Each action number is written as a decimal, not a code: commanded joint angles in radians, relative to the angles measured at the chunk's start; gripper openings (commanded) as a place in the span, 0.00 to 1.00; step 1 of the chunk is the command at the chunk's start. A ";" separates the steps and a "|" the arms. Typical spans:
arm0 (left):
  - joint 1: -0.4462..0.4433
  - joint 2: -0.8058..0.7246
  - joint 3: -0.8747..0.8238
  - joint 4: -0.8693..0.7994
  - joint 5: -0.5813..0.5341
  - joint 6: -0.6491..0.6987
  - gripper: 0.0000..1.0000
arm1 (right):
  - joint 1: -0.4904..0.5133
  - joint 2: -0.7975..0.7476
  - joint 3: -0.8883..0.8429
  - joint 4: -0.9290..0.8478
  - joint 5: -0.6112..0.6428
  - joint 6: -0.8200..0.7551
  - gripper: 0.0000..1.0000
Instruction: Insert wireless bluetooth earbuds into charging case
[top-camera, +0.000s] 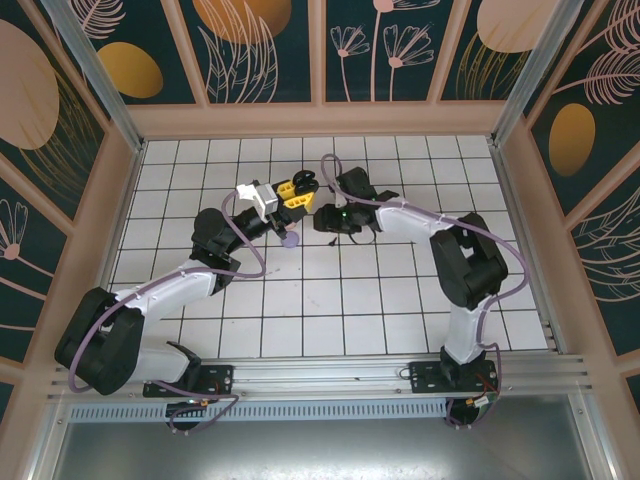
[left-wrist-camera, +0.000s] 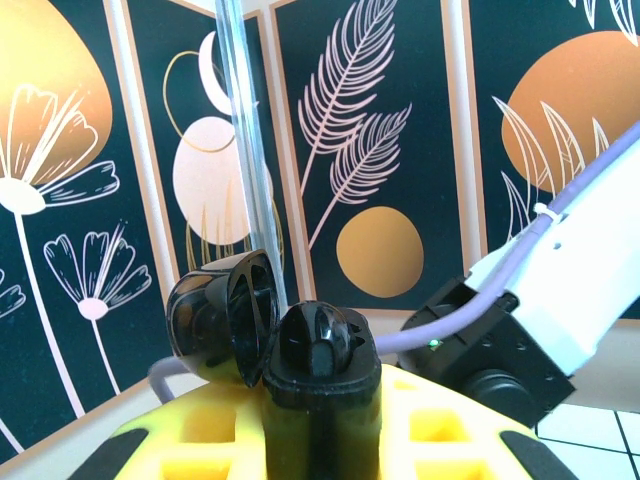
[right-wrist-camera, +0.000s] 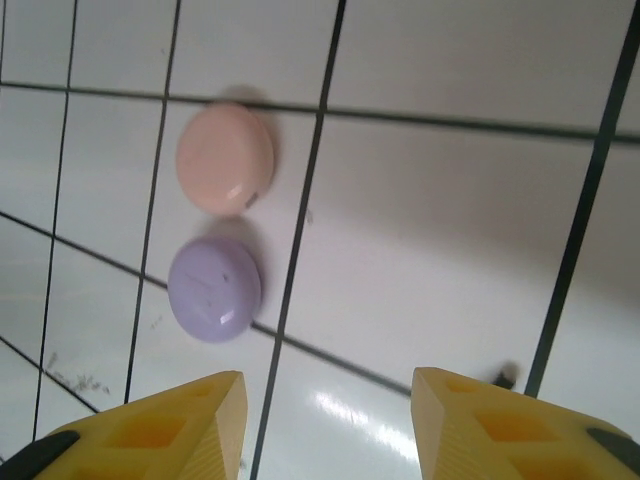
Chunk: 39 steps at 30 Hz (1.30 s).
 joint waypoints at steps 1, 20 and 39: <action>-0.003 -0.031 -0.005 0.012 -0.010 0.008 0.00 | -0.001 0.081 0.066 -0.057 0.032 -0.047 0.48; -0.003 -0.029 -0.001 0.018 -0.011 0.006 0.00 | -0.006 0.138 0.049 -0.067 0.040 -0.057 0.47; -0.003 -0.035 -0.001 0.022 -0.011 -0.001 0.00 | 0.031 0.015 -0.093 -0.033 0.044 -0.018 0.45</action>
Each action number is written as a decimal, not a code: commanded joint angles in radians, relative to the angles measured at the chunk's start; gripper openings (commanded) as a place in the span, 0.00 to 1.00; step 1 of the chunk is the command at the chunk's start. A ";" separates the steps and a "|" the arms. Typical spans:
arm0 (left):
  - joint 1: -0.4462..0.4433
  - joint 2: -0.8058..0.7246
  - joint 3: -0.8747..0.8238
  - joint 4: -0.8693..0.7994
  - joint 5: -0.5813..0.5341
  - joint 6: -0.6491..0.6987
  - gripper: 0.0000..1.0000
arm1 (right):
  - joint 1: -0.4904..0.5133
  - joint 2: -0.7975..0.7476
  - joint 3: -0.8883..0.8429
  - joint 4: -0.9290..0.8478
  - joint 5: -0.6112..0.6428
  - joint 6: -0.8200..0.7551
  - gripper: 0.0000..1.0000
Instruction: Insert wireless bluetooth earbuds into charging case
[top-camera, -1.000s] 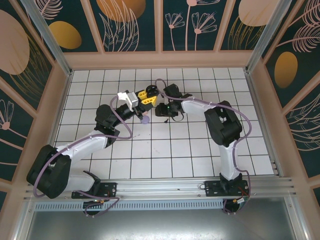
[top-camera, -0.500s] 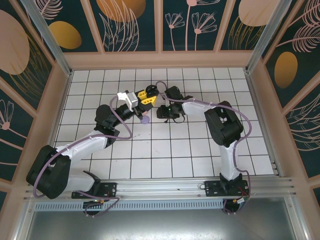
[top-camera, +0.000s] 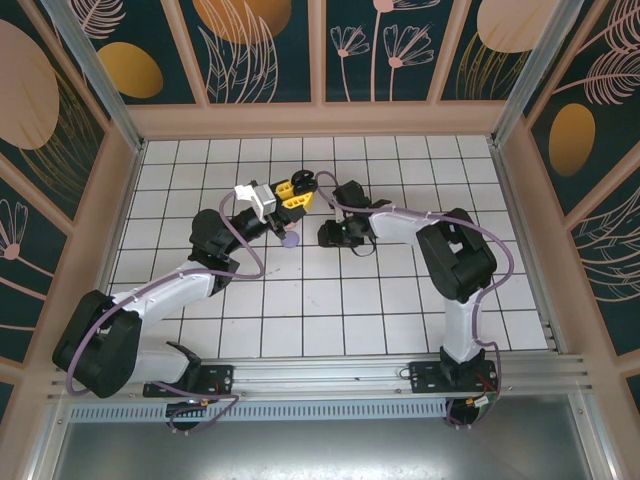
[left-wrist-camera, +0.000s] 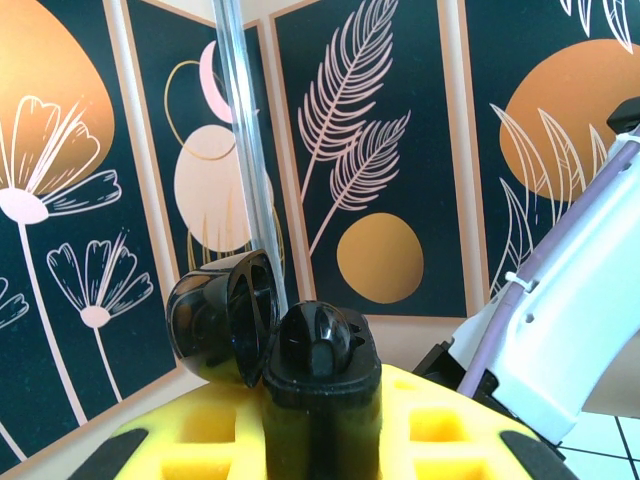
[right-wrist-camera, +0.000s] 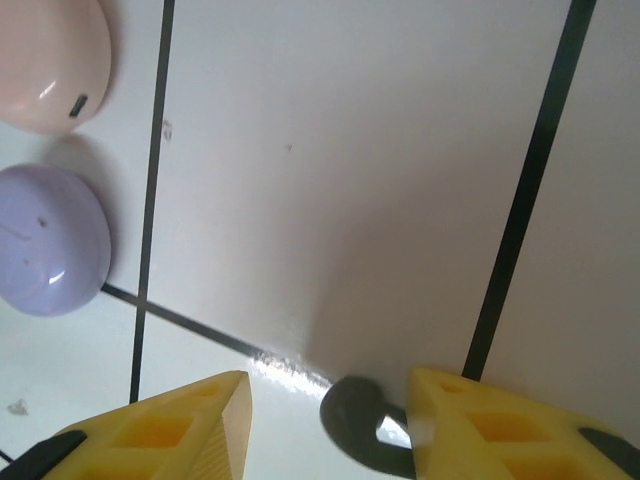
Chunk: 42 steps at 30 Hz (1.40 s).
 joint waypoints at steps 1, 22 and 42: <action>-0.003 -0.018 0.003 0.022 -0.011 0.000 0.00 | 0.019 -0.048 -0.022 -0.021 0.003 0.020 0.45; -0.003 -0.019 0.008 0.019 -0.009 0.007 0.00 | 0.111 0.036 0.116 -0.170 0.269 -0.120 0.49; -0.003 -0.022 0.008 0.013 -0.010 0.019 0.00 | 0.133 0.114 0.186 -0.229 0.347 -0.078 0.40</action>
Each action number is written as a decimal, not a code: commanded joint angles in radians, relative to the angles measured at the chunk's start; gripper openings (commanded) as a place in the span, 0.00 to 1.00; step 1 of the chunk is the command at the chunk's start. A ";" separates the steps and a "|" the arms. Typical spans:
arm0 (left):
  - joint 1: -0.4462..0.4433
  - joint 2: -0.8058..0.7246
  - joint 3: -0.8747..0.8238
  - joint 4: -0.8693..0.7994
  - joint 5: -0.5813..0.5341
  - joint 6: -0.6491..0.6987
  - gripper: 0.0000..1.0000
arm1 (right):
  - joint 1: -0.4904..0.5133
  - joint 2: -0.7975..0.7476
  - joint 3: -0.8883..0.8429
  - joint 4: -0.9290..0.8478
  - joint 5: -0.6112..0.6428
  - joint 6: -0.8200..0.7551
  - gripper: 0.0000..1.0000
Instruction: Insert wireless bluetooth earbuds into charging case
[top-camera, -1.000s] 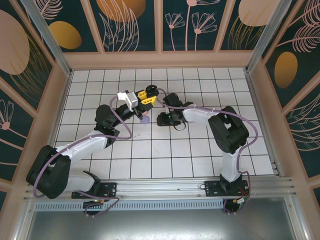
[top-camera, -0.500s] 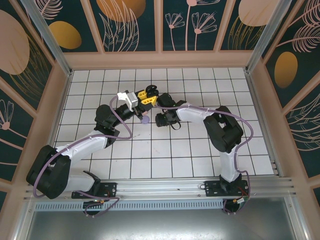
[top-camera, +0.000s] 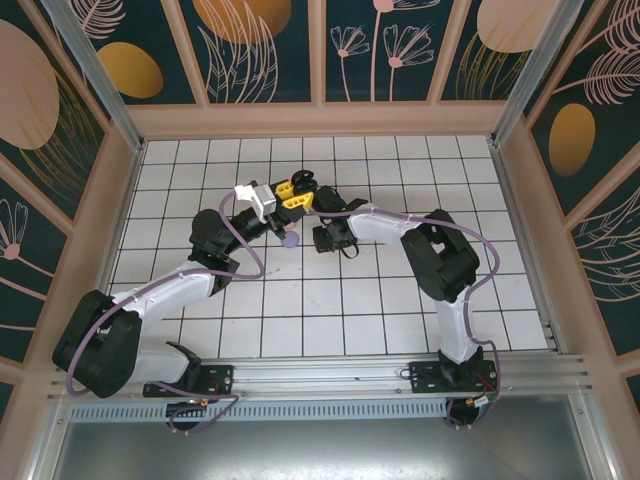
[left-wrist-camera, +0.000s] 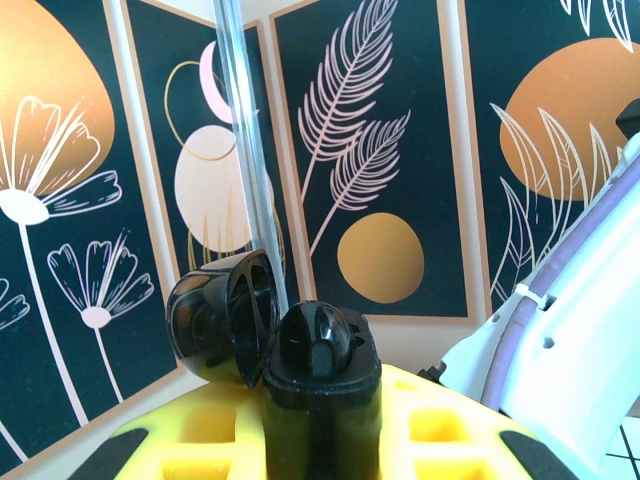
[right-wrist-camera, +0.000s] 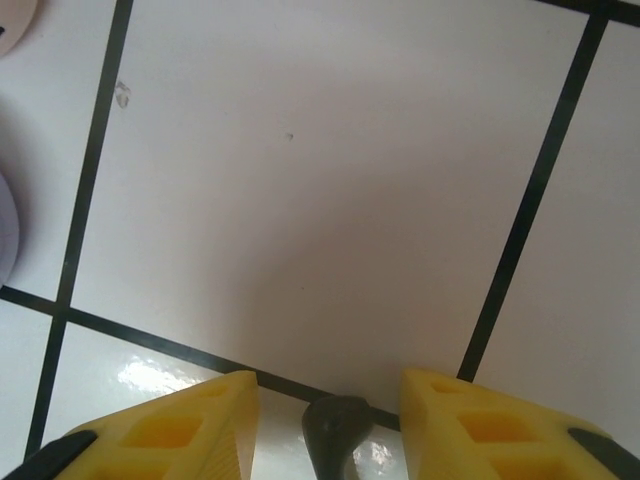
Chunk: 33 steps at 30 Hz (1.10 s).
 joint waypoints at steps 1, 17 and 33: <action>-0.002 -0.022 0.008 0.012 -0.010 0.016 0.00 | 0.015 0.034 0.030 -0.041 0.035 0.016 0.39; -0.002 -0.021 0.006 0.014 -0.014 0.016 0.00 | 0.034 0.056 0.028 -0.068 0.073 0.066 0.30; -0.003 -0.020 0.009 0.012 -0.015 0.009 0.00 | 0.021 0.004 -0.067 -0.004 0.044 0.089 0.15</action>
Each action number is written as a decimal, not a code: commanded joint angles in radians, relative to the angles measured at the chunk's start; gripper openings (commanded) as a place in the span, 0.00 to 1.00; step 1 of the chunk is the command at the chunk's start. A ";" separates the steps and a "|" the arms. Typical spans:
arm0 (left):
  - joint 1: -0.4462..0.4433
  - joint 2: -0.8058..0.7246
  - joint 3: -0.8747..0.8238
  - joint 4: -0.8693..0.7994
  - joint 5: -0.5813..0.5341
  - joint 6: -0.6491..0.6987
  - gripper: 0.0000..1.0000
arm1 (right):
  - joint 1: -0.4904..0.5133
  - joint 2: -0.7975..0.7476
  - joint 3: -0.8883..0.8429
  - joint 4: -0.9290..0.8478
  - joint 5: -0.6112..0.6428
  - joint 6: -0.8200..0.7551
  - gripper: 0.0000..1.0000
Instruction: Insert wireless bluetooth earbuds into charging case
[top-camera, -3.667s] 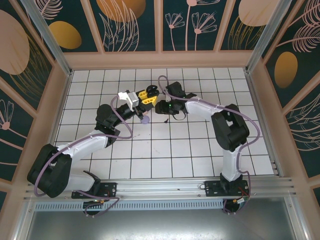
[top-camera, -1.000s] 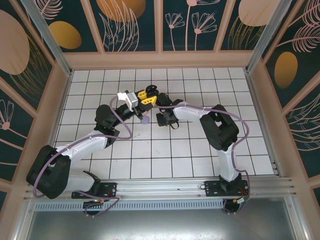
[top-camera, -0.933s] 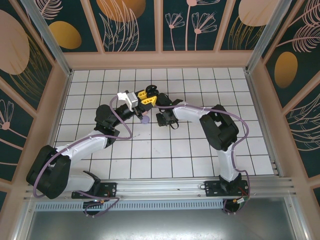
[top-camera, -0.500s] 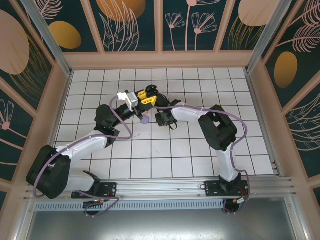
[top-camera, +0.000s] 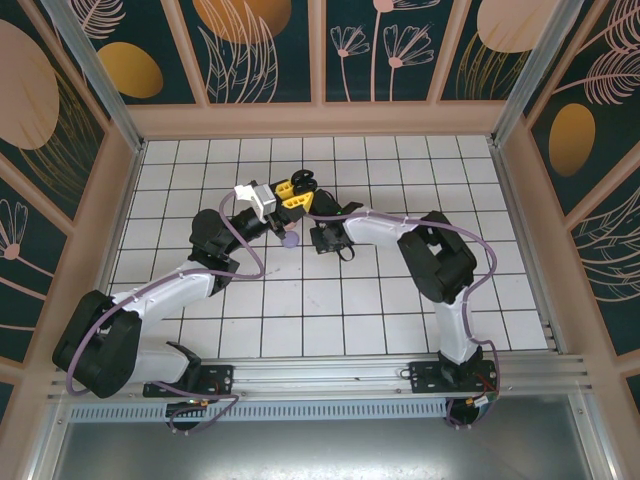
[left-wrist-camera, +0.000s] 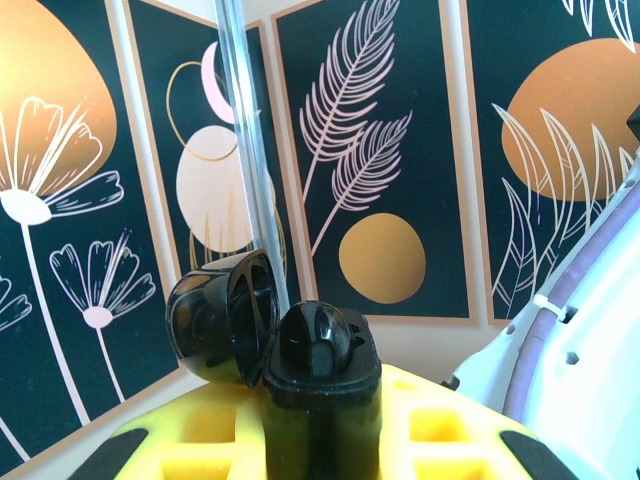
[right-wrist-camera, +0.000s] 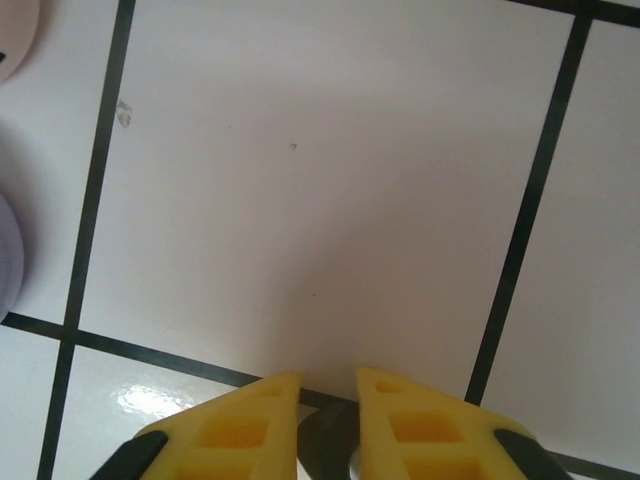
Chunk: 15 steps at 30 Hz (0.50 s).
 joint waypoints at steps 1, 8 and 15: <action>-0.003 -0.019 0.010 0.011 -0.011 0.008 0.00 | -0.010 -0.001 -0.054 -0.025 -0.023 0.014 0.14; -0.003 -0.015 0.018 0.007 -0.009 0.004 0.00 | -0.024 -0.059 -0.069 0.011 -0.039 0.025 0.09; -0.002 -0.016 0.027 0.001 -0.008 0.003 0.00 | -0.050 -0.182 -0.097 0.051 -0.067 0.066 0.09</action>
